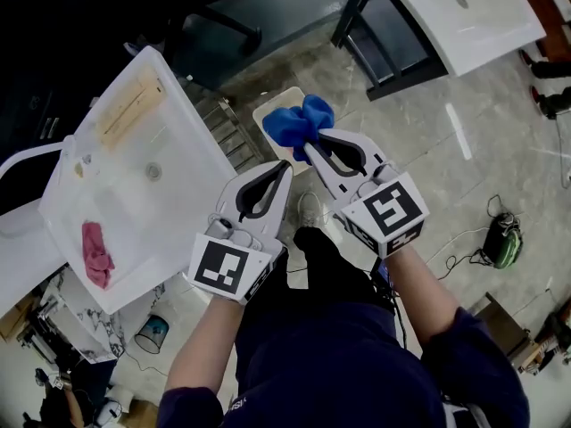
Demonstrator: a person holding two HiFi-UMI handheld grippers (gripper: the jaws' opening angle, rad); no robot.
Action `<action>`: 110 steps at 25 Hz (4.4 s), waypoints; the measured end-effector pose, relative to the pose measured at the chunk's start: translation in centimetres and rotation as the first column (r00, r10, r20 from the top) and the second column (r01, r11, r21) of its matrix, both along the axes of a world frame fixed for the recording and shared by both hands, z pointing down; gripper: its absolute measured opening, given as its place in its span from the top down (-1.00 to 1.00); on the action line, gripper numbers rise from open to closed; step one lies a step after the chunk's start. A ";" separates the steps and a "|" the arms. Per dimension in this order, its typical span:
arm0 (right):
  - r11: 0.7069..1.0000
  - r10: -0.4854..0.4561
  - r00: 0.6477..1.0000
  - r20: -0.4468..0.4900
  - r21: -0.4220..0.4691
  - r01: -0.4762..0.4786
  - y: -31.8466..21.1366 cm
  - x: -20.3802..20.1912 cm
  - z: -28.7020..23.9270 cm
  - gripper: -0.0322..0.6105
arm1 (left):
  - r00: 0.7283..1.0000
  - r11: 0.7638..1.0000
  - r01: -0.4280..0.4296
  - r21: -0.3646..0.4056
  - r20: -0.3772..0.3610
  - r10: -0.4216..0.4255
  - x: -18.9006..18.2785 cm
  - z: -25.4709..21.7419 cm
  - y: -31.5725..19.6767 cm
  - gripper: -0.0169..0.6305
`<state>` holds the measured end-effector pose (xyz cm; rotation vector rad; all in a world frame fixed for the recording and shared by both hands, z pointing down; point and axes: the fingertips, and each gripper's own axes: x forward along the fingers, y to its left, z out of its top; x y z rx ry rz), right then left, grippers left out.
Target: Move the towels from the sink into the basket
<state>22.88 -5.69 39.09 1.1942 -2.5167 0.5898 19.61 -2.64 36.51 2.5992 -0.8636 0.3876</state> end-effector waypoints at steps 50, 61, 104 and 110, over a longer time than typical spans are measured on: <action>0.965 0.016 0.997 -0.072 -0.259 -0.034 -0.4 2.5 37.8 0.79 | 0.991 0.974 0.125 -0.190 0.067 -0.114 4.0 31.9 2.8 0.92; 0.957 -0.020 0.996 -0.087 -0.291 -0.006 -2.8 0.9 42.7 0.79 | 0.990 0.971 0.130 -0.198 0.078 -0.117 4.0 35.0 1.7 0.92; 0.991 0.034 0.998 -0.058 -0.129 -0.041 3.0 0.6 10.1 0.70 | 0.985 0.984 0.171 -0.057 0.047 -0.169 -0.5 7.2 6.3 0.92; 0.999 -0.019 0.999 -0.031 -0.047 0.018 3.6 -2.7 3.0 0.70 | 0.972 0.972 0.229 0.043 0.039 -0.231 -4.3 0.9 5.7 0.92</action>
